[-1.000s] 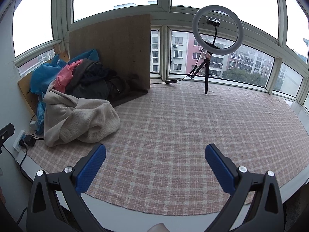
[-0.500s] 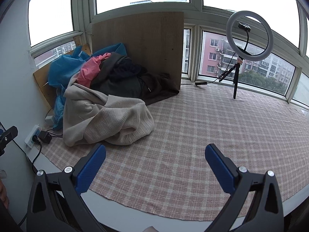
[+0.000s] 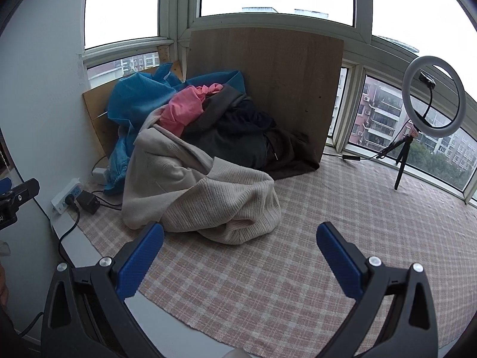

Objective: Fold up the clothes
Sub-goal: 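Move both grippers toward the clothes pile by the wooden board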

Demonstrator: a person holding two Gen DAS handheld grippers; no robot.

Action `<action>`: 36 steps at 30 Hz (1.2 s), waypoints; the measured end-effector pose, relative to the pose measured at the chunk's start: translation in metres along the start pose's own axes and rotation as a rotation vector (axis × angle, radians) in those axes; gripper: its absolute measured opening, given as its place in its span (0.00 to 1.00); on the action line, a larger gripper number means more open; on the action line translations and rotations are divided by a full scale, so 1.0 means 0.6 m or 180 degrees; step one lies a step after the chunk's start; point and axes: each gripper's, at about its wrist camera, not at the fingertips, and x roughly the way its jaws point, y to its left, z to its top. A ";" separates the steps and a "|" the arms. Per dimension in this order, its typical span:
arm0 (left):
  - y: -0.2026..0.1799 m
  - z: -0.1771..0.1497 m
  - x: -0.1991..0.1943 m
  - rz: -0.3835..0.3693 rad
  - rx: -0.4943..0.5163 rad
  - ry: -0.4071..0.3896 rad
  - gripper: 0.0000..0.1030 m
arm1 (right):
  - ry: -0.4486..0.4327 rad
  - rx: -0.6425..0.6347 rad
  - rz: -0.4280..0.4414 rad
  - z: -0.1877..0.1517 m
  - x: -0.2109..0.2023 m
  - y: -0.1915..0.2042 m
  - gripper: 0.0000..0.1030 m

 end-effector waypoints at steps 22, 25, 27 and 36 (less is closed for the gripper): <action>-0.038 0.161 0.039 0.0544 -0.0073 -0.0329 0.98 | -0.0370 0.0050 0.0456 0.171 0.097 -0.046 1.00; -0.040 0.172 0.063 0.0472 -0.0032 -0.0308 0.98 | -0.0308 0.0140 0.0480 0.180 0.118 -0.048 1.00; -0.039 0.179 0.083 0.0404 0.0006 -0.0290 0.98 | -0.0292 0.0131 0.0421 0.182 0.130 -0.039 1.00; -0.008 0.217 0.180 0.0059 0.0211 -0.0281 0.97 | -0.0237 0.0238 0.0121 0.199 0.181 0.017 1.00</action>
